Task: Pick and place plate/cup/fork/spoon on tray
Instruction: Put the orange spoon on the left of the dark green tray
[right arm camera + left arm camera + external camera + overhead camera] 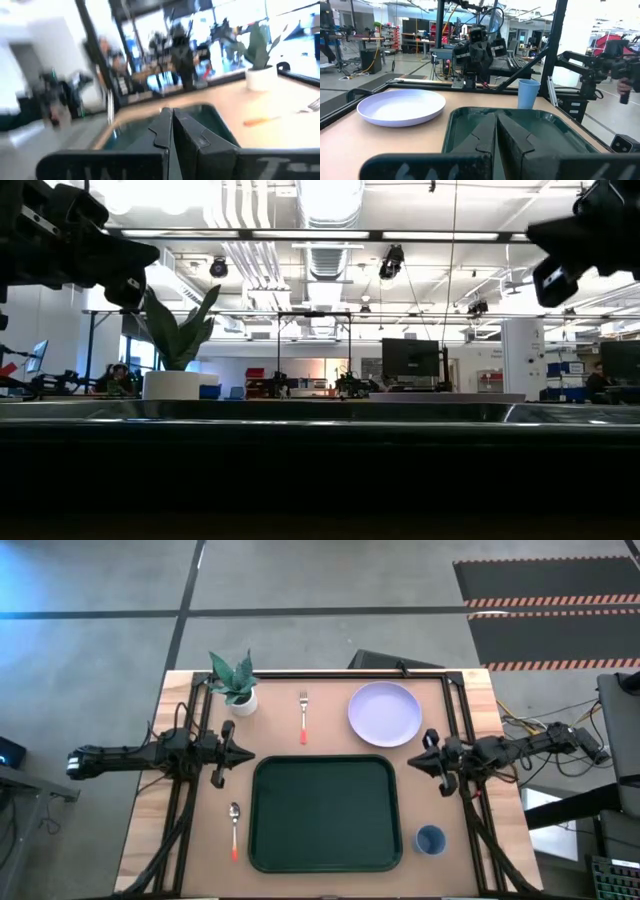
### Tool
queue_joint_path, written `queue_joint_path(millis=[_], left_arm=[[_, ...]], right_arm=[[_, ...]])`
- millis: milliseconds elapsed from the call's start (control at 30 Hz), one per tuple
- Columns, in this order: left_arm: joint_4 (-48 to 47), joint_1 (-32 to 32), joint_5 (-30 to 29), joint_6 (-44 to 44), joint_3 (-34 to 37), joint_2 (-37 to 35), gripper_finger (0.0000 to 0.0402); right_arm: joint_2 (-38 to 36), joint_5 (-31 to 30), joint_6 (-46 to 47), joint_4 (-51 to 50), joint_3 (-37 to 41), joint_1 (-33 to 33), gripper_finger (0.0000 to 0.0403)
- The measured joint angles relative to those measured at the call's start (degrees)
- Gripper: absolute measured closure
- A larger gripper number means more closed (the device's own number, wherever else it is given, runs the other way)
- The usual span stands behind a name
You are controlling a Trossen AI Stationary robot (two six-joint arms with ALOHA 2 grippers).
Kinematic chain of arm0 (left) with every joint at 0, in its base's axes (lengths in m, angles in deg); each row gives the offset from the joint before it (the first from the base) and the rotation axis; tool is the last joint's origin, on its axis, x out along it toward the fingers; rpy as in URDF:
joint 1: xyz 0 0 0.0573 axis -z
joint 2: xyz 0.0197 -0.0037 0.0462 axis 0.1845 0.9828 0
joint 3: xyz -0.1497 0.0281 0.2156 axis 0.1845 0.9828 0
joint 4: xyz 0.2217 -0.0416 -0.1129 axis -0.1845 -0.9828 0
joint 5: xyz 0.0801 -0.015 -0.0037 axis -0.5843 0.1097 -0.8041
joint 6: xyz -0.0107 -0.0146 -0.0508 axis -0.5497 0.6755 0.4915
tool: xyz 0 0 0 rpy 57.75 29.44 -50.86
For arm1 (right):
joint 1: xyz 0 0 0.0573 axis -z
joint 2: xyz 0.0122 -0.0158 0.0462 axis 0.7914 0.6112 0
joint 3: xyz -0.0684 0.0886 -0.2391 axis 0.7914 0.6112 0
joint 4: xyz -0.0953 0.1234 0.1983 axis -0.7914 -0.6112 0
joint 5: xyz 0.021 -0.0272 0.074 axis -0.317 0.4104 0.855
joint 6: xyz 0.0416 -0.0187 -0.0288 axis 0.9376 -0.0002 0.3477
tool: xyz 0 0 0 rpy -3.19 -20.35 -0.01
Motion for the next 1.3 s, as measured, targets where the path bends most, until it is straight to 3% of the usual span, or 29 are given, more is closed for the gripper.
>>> queue_joint_path(millis=[133,367,567,800,1033,1300], left_arm=[[6.6,0.0,-2.1,1.8,0.0,0.0,0.0402],[31.9,0.0,-4.4,6.1,0.0,0.0,0.0402],[47.8,0.0,-4.3,6.1,0.0,0.0,0.0402],[48.8,0.0,-4.4,6.4,0.0,0.1,0.0402],[48.8,0.0,-4.0,13.4,0.0,0.7,0.0402],[48.8,0.0,-4.2,10.3,0.0,2.2,0.0402]], right_arm=[[0.0,-1.6,1.2,6.0,0.0,0.0,0.0394],[0.0,-8.9,3.2,14.9,0.0,0.0,0.0394],[0.0,-9.3,-1.0,20.7,0.0,0.0,0.0394],[0.0,-9.2,0.3,21.0,0.0,0.0,0.0394],[0.0,-9.1,0.3,21.0,0.0,0.0,0.0394],[0.0,-9.1,0.5,21.0,0.0,0.0,0.0394]])
